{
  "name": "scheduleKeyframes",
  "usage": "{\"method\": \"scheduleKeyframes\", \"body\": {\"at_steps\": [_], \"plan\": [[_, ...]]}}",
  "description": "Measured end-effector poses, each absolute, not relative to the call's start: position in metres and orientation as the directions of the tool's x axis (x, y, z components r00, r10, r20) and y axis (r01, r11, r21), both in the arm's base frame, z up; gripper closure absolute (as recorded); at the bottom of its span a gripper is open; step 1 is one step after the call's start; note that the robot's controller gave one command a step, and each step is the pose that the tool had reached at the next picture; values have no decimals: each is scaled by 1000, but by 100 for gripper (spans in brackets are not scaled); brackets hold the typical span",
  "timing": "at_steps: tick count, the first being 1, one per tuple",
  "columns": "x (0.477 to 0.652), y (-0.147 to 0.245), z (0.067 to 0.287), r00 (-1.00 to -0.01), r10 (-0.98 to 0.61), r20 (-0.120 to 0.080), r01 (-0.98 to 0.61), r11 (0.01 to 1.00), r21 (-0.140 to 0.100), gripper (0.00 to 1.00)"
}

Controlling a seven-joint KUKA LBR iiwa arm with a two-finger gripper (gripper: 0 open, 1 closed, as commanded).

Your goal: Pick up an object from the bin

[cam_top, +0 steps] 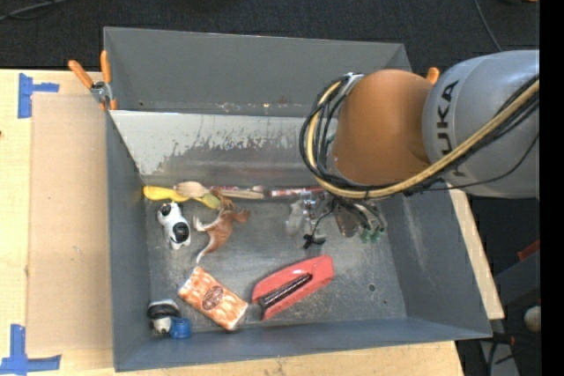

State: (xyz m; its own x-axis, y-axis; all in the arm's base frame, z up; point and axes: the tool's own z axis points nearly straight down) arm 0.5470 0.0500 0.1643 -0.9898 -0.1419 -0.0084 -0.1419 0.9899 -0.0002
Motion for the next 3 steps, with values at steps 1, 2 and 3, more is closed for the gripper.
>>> {"method": "scheduleKeyframes", "body": {"at_steps": [1,2,3], "plan": [[552,45,158,-981,-194,-28,-194,981,-3,100],[583,66,133,-932,-361,-20,-361,932,-5,100],[556,59,116,-972,-233,-17,-233,973,-3,100]]}}
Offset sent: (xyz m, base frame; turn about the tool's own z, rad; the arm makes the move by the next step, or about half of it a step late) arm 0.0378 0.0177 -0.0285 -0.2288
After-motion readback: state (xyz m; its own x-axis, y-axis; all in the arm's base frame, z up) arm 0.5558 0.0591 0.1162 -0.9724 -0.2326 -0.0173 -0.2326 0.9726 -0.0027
